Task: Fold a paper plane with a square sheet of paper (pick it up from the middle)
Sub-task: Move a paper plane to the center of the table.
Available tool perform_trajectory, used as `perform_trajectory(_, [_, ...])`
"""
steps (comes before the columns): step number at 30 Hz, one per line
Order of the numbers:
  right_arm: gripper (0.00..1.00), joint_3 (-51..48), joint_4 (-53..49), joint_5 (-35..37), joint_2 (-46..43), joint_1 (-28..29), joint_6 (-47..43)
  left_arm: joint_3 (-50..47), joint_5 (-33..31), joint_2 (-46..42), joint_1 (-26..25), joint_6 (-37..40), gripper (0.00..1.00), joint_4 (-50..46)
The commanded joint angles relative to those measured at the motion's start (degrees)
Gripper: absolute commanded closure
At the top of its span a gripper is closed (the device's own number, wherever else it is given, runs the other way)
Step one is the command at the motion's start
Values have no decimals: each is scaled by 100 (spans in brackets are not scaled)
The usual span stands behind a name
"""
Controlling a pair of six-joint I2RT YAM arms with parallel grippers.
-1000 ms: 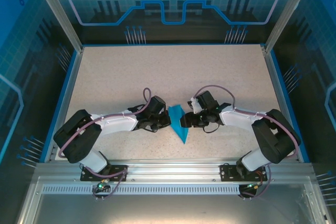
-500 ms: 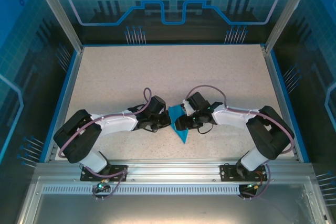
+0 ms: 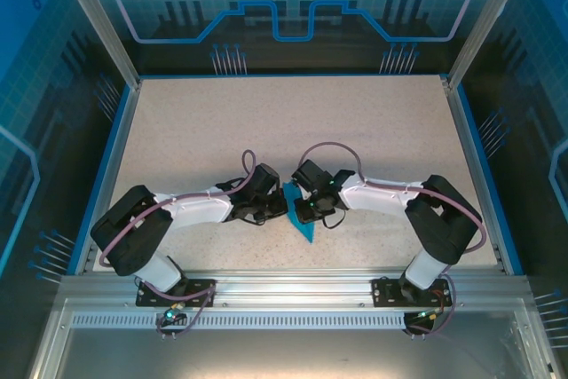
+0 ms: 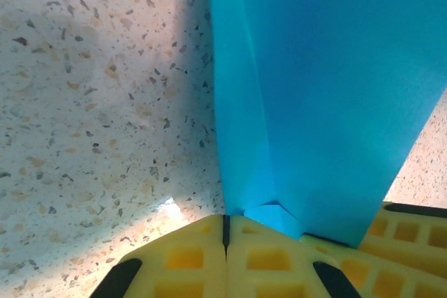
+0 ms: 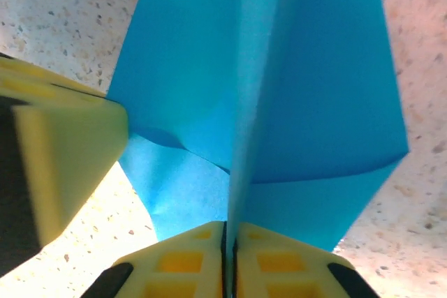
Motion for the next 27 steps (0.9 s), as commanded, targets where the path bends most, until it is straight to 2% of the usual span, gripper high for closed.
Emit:
perform_trajectory(1, [93, 386, -793, 767, 33, 141, 20, -152, -15, -382, 46, -6, 87, 10])
perform_trajectory(2, [94, 460, -886, 876, 12, 151, 29, -170, -54, -500, 46, -14, 81, -30])
perform_trajectory(4, [95, 597, -1096, 1110, -38, 148, 43, -214, -190, -814, 48, -12, 76, -136])
perform_trajectory(6, [95, 785, -1318, 1402, -51, 151, 76, -265, -432, -1122, 56, -32, 59, -342])
perform_trajectory(8, [94, 933, -1436, 1567, -28, 114, 94, -308, -664, -1417, 58, -26, 57, -599])
perform_trajectory(10, [93, 1035, -1424, 1548, 58, 4, 189, -384, -920, -1722, 67, -50, 48, -874])
perform_trajectory(18, [89, 1342, -1018, 1053, 887, -208, 685, -831, -1494, -2755, 205, -113, 42, -1401])
perform_trajectory(23, [79, 1417, -1049, 1089, 971, -152, 845, -1118, -1644, -3318, 328, -105, 37, -1589])
perform_trajectory(25, [66, 1345, -1070, 1185, 695, -132, 842, -1156, -1799, -3505, 343, -31, 34, -1716])
perform_trajectory(27, [56, 1341, -1168, 1200, 479, -139, 791, -1157, -1951, -3673, 372, 57, 27, -1869])
